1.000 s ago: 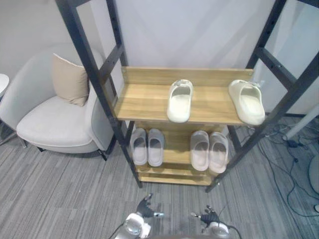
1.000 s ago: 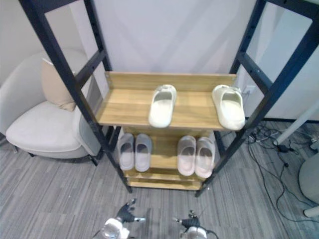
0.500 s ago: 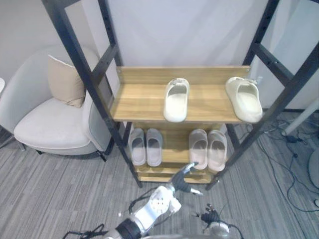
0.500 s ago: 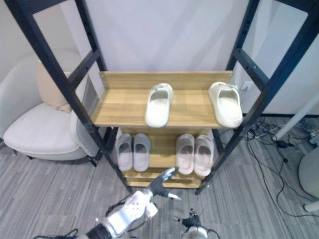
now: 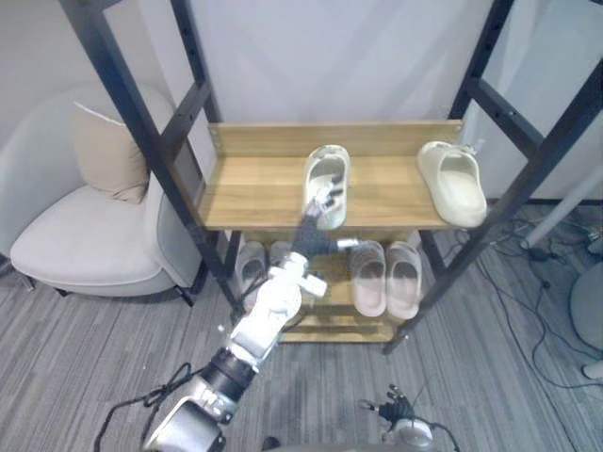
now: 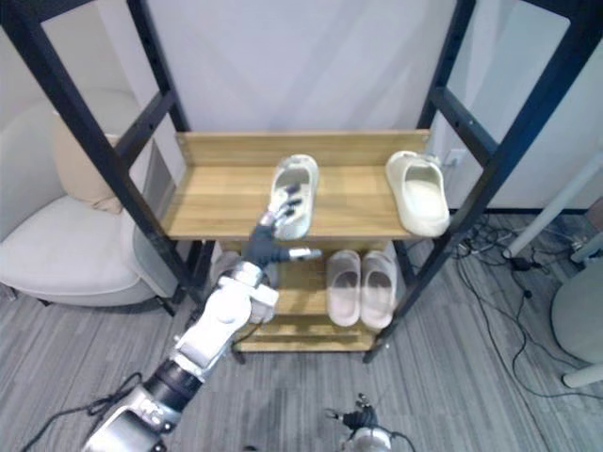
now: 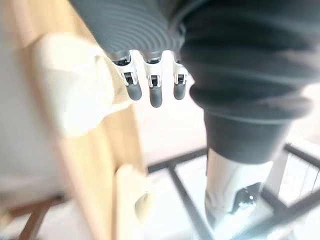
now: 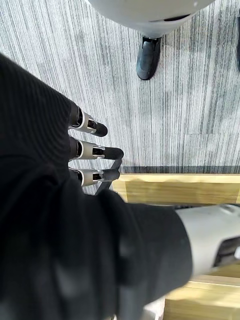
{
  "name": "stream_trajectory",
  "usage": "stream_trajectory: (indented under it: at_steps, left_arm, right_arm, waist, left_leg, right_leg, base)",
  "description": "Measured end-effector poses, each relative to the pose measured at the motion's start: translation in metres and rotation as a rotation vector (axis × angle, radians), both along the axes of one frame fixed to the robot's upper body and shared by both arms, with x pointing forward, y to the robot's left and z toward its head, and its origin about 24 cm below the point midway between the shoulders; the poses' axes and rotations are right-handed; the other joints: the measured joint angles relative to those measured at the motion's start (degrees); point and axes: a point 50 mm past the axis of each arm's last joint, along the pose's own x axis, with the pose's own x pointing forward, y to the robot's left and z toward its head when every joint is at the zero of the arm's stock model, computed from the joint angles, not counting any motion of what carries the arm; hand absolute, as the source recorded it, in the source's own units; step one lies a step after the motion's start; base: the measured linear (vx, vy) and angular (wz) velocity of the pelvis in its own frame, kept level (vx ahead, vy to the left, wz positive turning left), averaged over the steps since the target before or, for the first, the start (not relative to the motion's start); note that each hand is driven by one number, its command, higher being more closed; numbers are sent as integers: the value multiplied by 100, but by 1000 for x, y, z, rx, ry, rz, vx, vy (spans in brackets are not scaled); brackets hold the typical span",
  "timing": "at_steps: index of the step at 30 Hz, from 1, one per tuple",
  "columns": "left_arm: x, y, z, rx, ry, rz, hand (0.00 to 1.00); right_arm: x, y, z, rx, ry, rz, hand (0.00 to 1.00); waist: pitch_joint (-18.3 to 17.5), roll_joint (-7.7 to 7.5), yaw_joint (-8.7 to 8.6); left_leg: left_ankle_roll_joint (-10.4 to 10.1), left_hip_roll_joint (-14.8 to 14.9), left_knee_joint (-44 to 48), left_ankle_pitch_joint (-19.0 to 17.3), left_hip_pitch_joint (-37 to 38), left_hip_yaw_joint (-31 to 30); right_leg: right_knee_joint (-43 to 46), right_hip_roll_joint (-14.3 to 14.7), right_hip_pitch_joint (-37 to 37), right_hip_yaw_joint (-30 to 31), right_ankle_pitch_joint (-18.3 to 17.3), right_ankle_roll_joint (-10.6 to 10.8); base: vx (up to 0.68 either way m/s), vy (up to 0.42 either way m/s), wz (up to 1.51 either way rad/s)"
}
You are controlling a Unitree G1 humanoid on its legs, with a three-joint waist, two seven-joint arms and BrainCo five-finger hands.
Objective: Organize the slippers on the shoe rack
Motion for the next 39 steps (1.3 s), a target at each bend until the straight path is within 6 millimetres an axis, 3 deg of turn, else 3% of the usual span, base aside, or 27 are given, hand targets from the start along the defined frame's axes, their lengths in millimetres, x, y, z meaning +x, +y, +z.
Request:
stream_trajectory:
  at_steps: [6,8,20,28,34,39]
  left_arm:
    - [4,10,44,-43,-170,72,0]
    - [8,15,48,-35,-185,103,0]
    - [42,68,29,74,-56,375,0]
    - [62,78,20,171,30,442,0]
    - [80,86,34,245,40,485,0]
    - [86,70,65,253,-45,461,0]
  right_arm:
    - [0,0,0,5,1,8,0]
    - [1,0,2,0,-11,24,0]
    - [1,-3,3,12,-28,5,0]
    - [-1,-6,4,17,-36,-15,0]
    - [1,-9,5,16,-45,-32,0]
    - [2,-10,10,17,-89,-50,0]
  waist:
    - [-72,-19,-39]
    - [-72,-18,-65]
    - [-68,-7,-92]
    - [-42,12,-109]
    - [10,26,-136]
    - [42,62,-181]
  left_leg:
    - [12,-13,2,9,-151,152]
    - [12,-12,3,9,-152,157]
    - [23,-5,-5,17,-80,262]
    - [19,-3,-3,13,-136,305]
    - [19,12,-1,15,-231,481]
    - [20,59,0,15,-366,616]
  right_leg:
    - [20,-4,-215,197,91,-7]
    - [19,-1,-233,220,106,-24]
    - [-23,2,-274,340,165,-38]
    - [-15,6,-353,400,165,-37]
    - [17,24,-504,575,208,-54]
    - [21,31,-714,769,278,-64]
  base:
    - [5,6,-16]
    - [-16,15,-8]
    - [-46,4,-6]
    - [1,-2,-2]
    - [11,-7,-15]
    - [-18,-18,-17]
